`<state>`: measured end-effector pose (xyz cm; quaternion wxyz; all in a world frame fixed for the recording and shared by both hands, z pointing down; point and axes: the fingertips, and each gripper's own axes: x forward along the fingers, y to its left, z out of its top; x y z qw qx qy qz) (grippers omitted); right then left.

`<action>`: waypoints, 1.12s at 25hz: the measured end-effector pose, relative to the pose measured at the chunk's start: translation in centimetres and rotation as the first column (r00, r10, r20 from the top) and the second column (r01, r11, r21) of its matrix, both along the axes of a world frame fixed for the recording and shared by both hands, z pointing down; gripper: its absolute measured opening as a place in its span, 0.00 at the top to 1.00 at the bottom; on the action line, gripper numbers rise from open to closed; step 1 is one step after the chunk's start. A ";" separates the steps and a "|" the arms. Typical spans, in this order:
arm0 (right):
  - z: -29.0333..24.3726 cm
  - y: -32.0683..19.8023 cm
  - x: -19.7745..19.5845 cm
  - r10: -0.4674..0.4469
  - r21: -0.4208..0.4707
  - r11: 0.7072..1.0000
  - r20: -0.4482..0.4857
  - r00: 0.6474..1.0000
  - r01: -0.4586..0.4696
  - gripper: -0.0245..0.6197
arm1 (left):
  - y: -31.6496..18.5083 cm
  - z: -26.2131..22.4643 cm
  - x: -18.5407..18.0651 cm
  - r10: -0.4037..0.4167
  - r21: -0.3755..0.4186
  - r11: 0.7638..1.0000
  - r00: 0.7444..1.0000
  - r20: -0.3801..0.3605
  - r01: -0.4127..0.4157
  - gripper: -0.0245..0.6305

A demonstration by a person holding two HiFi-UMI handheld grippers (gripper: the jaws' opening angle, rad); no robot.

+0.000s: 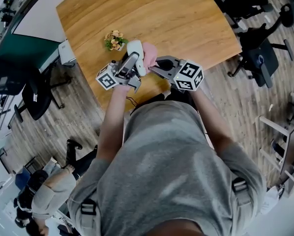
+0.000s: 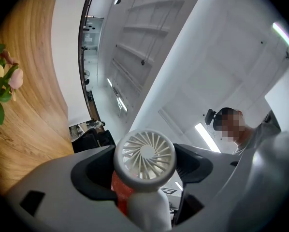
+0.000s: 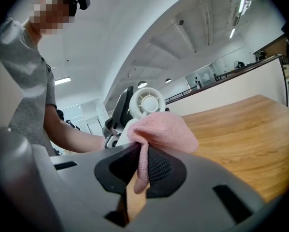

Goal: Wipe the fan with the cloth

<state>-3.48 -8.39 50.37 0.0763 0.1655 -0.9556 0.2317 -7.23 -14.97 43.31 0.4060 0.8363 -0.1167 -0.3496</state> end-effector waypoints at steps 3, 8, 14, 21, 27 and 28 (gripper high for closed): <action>-0.8 -1.1 0.1 0.051 0.033 0.998 0.012 0.999 -0.051 0.91 | 0.6 -0.3 0.6 0.028 0.010 1.000 1.000 0.003 -0.028 0.40; -1.4 -1.8 0.4 0.089 0.045 0.995 0.026 0.996 -0.090 0.91 | 0.6 -0.2 1.0 0.032 0.004 0.999 0.999 0.014 -0.032 0.40; 0.4 -0.1 -0.4 0.028 0.014 0.999 -0.016 0.999 -0.028 0.91 | 0.3 -0.2 1.0 0.012 0.012 1.000 0.999 0.038 -0.013 0.40; -0.1 2.0 -0.9 -0.073 0.031 0.997 -0.028 0.997 0.073 0.91 | -1.4 1.4 0.0 -0.076 -0.029 0.996 0.986 0.146 0.081 0.40; -2.2 2.8 -2.6 -0.161 0.073 0.984 -0.003 0.987 0.160 0.91 | -1.0 2.6 2.1 -0.039 -0.051 0.997 0.975 0.220 0.051 0.40; -2.5 2.5 -2.6 -0.157 0.082 0.984 0.000 0.988 0.156 0.91 | -1.0 2.6 2.5 -0.035 -0.051 0.998 0.974 0.222 0.047 0.40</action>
